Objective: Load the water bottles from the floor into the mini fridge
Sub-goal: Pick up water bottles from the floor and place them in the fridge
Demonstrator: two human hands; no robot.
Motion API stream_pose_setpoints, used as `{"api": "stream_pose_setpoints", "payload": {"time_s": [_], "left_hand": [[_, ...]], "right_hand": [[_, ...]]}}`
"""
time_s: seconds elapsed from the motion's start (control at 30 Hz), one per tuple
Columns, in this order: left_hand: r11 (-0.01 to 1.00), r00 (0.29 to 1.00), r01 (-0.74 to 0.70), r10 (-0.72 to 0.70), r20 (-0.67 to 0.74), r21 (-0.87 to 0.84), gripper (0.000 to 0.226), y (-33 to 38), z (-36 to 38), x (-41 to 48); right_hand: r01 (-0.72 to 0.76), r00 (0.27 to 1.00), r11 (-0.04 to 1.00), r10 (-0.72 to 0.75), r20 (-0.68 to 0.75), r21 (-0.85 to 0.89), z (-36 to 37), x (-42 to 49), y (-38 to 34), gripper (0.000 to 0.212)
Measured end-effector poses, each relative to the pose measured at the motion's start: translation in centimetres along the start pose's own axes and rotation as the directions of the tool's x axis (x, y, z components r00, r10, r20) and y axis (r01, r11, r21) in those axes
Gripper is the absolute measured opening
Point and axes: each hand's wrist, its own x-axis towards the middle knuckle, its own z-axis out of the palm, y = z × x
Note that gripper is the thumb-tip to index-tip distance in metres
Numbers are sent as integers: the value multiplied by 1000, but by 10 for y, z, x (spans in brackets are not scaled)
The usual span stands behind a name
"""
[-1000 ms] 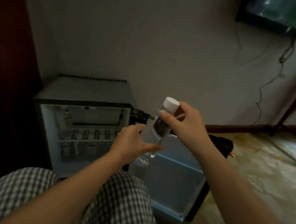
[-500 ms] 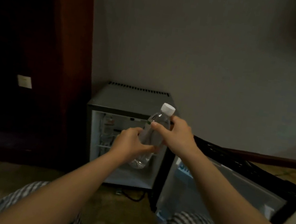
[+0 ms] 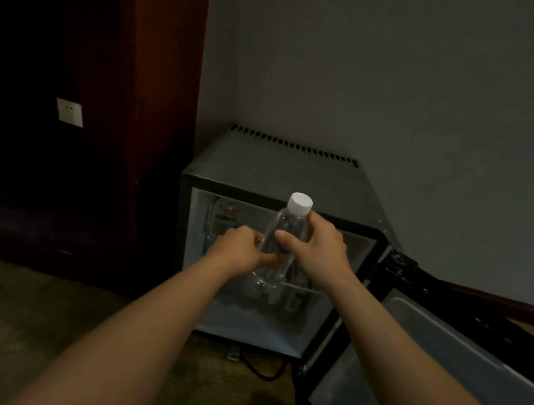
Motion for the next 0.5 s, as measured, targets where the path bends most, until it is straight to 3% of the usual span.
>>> {"api": "stream_pose_setpoints", "payload": {"time_s": [0.13, 0.3, 0.5], "left_hand": [[997, 998, 50, -53, 40, 60, 21, -33, 0, 14], [984, 977, 174, -167, 134, -44, 30, -53, -2, 27], [976, 970, 191, -171, 171, -103, 34, -60, -7, 43]], "right_hand": [[40, 994, 998, -34, 103, -58, 36, 16, 12, 48], [116, 974, 968, -67, 218, -223, 67, 38, 16, 55], [46, 978, 973, 3, 211, -226, 92, 63, 28, 50]]}}
